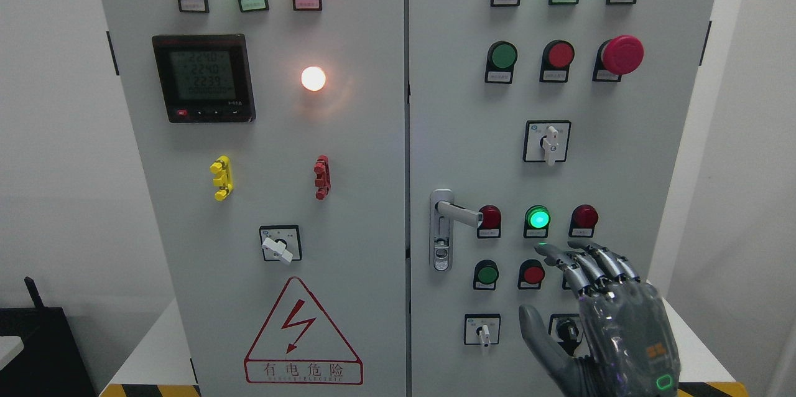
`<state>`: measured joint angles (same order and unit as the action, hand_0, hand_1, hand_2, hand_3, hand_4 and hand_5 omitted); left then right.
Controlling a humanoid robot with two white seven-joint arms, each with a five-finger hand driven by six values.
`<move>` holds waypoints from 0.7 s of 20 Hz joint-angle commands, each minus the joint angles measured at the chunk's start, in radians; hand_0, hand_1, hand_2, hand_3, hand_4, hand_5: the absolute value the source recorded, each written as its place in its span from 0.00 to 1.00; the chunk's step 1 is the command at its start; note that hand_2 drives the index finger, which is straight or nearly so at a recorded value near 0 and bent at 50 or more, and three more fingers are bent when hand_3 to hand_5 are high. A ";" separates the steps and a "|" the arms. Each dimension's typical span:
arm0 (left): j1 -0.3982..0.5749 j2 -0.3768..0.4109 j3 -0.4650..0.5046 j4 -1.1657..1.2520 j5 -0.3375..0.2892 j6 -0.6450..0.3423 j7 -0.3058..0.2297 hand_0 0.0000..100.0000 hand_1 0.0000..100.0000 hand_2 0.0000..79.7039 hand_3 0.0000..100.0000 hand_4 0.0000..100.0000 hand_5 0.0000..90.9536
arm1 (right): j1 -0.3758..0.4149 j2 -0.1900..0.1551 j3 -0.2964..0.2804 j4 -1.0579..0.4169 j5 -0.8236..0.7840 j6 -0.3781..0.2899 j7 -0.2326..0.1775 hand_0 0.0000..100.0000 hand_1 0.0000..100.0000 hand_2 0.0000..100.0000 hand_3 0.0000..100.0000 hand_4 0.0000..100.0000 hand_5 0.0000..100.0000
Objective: Release door handle
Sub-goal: 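Open the right hand, release the handle and move the hand away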
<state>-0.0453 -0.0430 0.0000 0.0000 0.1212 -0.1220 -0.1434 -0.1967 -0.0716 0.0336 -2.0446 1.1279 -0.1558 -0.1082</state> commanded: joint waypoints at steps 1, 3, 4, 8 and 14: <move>-0.001 0.000 0.011 0.017 0.000 0.001 0.001 0.12 0.39 0.00 0.00 0.00 0.00 | 0.022 -0.013 -0.021 -0.032 -0.014 -0.002 -0.005 0.44 0.08 0.01 0.08 0.01 0.00; -0.001 0.000 0.011 0.017 0.000 0.001 0.001 0.12 0.39 0.00 0.00 0.00 0.00 | 0.023 -0.002 -0.021 -0.032 -0.014 -0.014 -0.005 0.43 0.08 0.01 0.08 0.01 0.00; -0.001 0.000 0.011 0.017 0.000 0.001 0.001 0.12 0.39 0.00 0.00 0.00 0.00 | 0.028 0.003 -0.021 -0.032 -0.014 -0.016 -0.005 0.43 0.08 0.01 0.08 0.01 0.00; 0.001 0.000 0.011 0.017 0.000 0.001 0.001 0.12 0.39 0.00 0.00 0.00 0.00 | 0.048 0.019 -0.021 -0.034 -0.013 -0.021 -0.007 0.43 0.09 0.02 0.08 0.01 0.00; -0.001 0.000 0.011 0.017 0.000 0.001 0.001 0.12 0.39 0.00 0.00 0.00 0.00 | 0.051 0.030 -0.023 -0.037 -0.014 -0.033 -0.007 0.42 0.09 0.02 0.08 0.02 0.00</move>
<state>-0.0457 -0.0430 0.0000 0.0000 0.1212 -0.1220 -0.1435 -0.1548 -0.0591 0.0093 -2.0697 1.1159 -0.1853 -0.1147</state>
